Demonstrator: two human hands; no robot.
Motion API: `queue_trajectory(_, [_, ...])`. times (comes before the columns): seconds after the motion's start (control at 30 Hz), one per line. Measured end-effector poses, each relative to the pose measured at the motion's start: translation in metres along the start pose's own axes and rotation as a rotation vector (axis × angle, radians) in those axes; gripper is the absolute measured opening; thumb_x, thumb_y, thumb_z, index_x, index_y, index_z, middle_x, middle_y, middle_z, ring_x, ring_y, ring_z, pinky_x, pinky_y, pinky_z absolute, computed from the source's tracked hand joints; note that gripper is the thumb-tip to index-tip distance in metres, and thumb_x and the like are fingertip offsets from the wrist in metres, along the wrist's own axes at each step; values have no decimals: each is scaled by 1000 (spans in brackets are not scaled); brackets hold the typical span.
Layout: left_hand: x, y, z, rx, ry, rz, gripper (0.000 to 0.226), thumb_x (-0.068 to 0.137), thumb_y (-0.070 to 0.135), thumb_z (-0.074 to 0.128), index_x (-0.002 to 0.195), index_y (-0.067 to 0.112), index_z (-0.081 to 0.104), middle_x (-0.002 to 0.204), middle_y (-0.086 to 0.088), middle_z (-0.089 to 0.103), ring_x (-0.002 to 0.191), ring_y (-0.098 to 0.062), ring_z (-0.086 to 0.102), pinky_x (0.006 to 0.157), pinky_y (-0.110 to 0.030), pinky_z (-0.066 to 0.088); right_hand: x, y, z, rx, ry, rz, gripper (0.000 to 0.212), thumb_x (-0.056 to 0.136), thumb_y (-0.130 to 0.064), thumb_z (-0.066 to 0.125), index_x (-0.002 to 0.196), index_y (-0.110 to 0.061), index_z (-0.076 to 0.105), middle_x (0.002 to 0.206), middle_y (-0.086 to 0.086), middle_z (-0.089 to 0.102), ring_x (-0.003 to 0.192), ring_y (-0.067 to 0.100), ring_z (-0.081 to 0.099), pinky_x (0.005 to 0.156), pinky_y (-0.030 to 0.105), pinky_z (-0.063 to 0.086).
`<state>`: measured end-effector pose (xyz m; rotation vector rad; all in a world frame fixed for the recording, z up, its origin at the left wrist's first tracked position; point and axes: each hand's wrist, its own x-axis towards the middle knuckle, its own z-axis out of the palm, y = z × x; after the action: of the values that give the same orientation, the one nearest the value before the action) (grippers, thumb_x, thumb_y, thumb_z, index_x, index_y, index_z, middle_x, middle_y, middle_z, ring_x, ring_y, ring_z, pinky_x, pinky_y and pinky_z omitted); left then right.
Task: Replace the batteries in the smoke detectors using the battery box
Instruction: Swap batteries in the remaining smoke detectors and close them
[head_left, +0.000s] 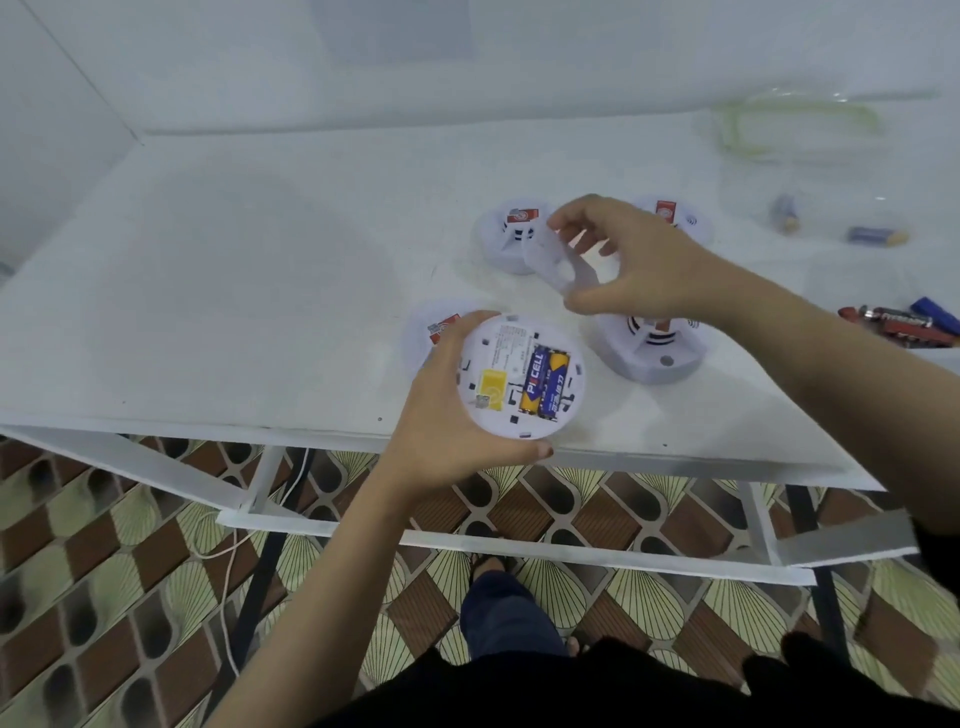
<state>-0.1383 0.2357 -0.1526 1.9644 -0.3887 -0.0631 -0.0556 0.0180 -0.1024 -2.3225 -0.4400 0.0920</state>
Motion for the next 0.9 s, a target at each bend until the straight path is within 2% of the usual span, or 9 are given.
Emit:
queue_trajectory(0.1, [1, 0, -18, 23, 60, 22, 102, 41, 39, 89, 131, 27, 41, 124, 19, 53, 113, 5, 53, 83, -5, 43, 11, 5, 10, -93, -44, -14, 62, 71, -12, 71, 128, -20, 46, 122, -3, 51, 106, 11, 51, 84, 20, 41])
queue_trajectory(0.23, [8, -3, -32, 86, 73, 59, 105, 44, 37, 91, 133, 23, 39, 125, 16, 51, 114, 4, 52, 86, -7, 44, 16, 11, 20, -221, -111, -26, 65, 72, -14, 71, 131, -18, 45, 125, -1, 51, 110, 13, 48, 96, 32, 40])
queue_trajectory(0.33, [16, -4, -34, 92, 79, 67, 101, 45, 42, 86, 132, 27, 37, 125, 19, 49, 115, 4, 51, 87, -7, 44, 14, 14, 21, -206, -98, -15, 61, 77, -17, 68, 133, -19, 44, 132, 0, 49, 115, 10, 45, 98, 28, 36])
queue_trajectory(0.43, [24, -1, -29, 102, 103, 82, 99, 44, 41, 87, 129, 29, 37, 122, 25, 48, 113, 9, 50, 86, -4, 41, 3, 8, 19, -41, 16, -1, 36, 87, -19, 60, 121, -23, 51, 125, -6, 53, 106, 11, 53, 88, 22, 41])
queue_trajectory(0.5, [29, 2, -22, 93, 126, 96, 99, 44, 31, 91, 127, 29, 37, 121, 24, 48, 113, 11, 49, 87, -4, 40, -11, -1, 18, 93, 93, 17, 22, 91, -16, 55, 111, -25, 53, 114, -14, 56, 94, 14, 62, 76, 17, 48])
queue_trajectory(0.57, [33, 4, -12, 90, 154, 118, 101, 44, 20, 94, 127, 25, 37, 121, 21, 48, 113, 11, 48, 88, -4, 40, -27, -11, 20, 193, 140, 11, 17, 93, -15, 53, 107, -23, 53, 108, -16, 59, 79, 15, 66, 68, 21, 51])
queue_trajectory(0.63, [37, 7, -1, 90, 184, 130, 103, 45, 13, 96, 128, 22, 37, 122, 18, 48, 113, 12, 48, 88, -4, 40, -43, -17, 21, 241, 174, 5, 18, 93, -16, 52, 107, -26, 50, 106, -11, 62, 73, 12, 67, 65, 28, 54])
queue_trajectory(0.73, [42, 12, 15, 106, 209, 143, 101, 47, 15, 95, 130, 19, 38, 122, 13, 49, 114, 11, 47, 89, -3, 39, -62, -19, 22, 229, 240, -9, 31, 91, -14, 54, 113, -34, 43, 103, -7, 64, 75, 11, 68, 63, 25, 54])
queue_trajectory(0.9, [50, 22, 42, 103, 210, 170, 100, 50, 27, 92, 134, 19, 38, 126, 4, 48, 117, -1, 49, 96, -17, 45, -83, -8, 18, 195, 325, -40, 34, 90, -4, 53, 120, -19, 51, 104, -9, 65, 80, 1, 67, 61, 14, 52])
